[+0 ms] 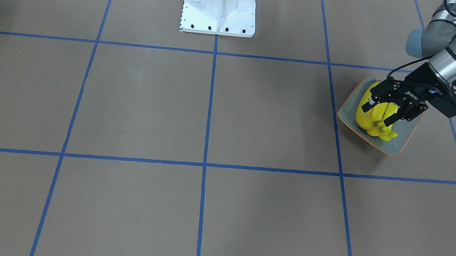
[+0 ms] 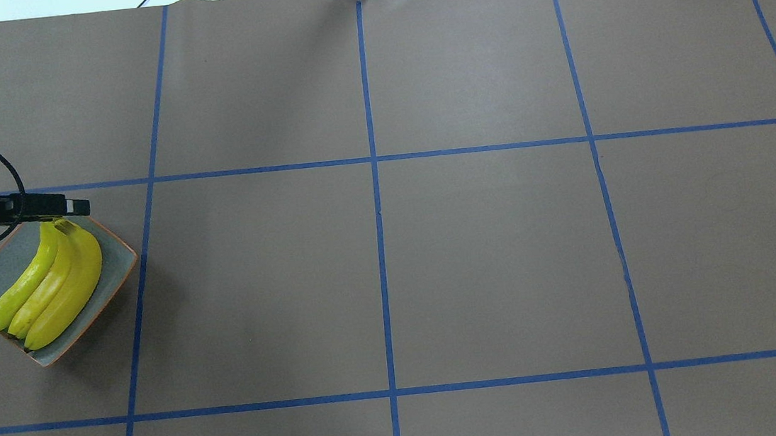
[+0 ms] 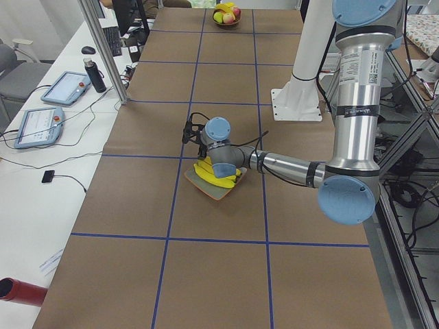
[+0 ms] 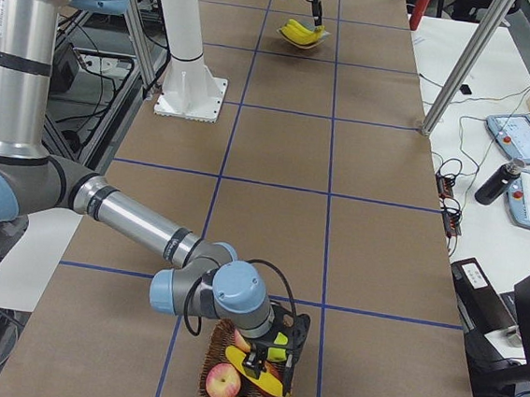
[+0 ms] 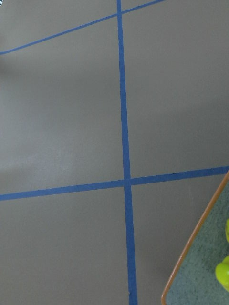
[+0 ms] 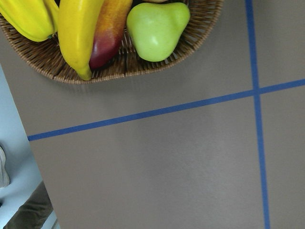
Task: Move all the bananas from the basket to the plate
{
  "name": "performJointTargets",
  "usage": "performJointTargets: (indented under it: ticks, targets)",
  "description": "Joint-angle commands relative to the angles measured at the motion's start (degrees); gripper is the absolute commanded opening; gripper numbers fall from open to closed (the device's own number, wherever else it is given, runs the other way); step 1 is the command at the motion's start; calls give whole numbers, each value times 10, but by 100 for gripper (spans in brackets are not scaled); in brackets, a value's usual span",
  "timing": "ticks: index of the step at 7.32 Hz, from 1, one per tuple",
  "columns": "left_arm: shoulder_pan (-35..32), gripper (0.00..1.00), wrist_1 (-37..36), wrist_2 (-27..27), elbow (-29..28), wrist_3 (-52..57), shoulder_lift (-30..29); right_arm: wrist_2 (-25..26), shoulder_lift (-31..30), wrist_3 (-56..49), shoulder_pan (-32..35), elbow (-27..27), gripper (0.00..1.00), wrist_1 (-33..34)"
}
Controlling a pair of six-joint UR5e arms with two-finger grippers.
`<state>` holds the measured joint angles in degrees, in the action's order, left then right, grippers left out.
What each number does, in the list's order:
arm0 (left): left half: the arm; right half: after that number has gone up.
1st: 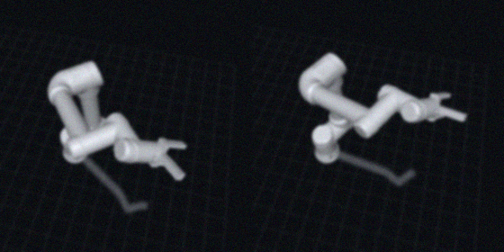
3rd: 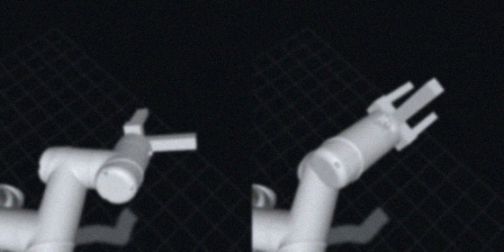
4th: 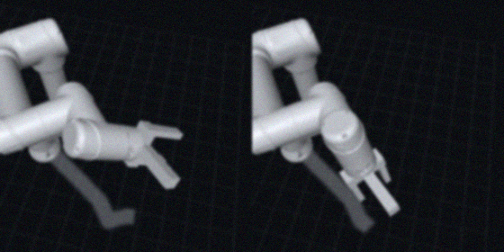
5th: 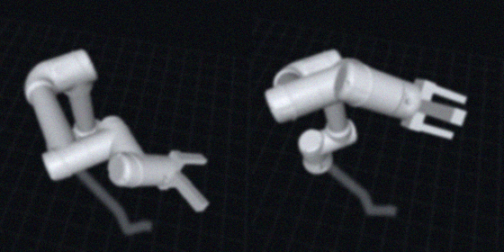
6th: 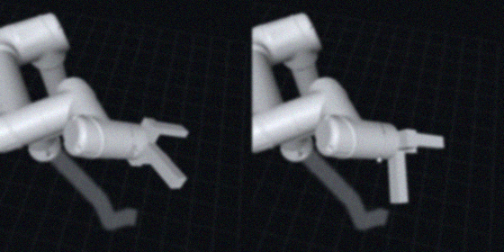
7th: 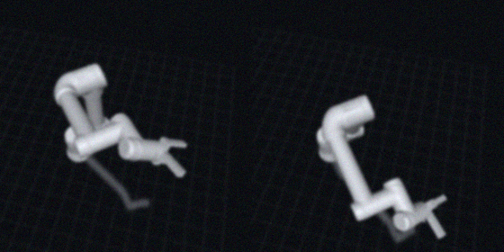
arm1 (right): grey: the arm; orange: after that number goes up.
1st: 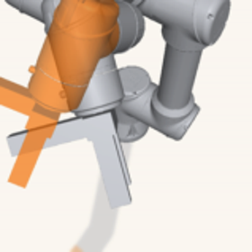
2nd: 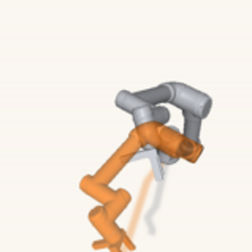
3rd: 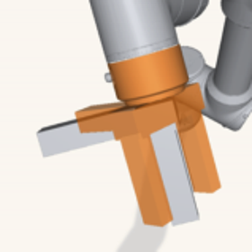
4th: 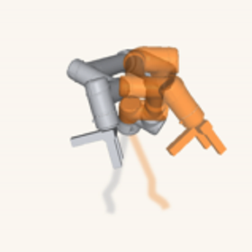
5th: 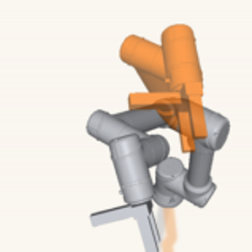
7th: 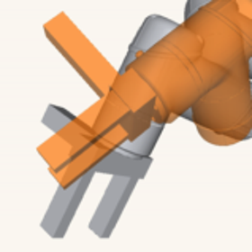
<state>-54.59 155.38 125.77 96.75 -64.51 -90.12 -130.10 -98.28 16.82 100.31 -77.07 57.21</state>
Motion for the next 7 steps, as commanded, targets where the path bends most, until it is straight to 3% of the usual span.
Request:
performJointTargets:
  ticks: [1,3,7]
  targets:
    - [-1,99,0,0,1,0,-5,-8,-1,77,1,47,99,-55]
    - [-1,99,0,-1,1,0,-5,44,4,162,-6,61,99,-98]
    - [-1,99,1,-2,-1,1,-5,61,4,241,-75,97,98,-169]
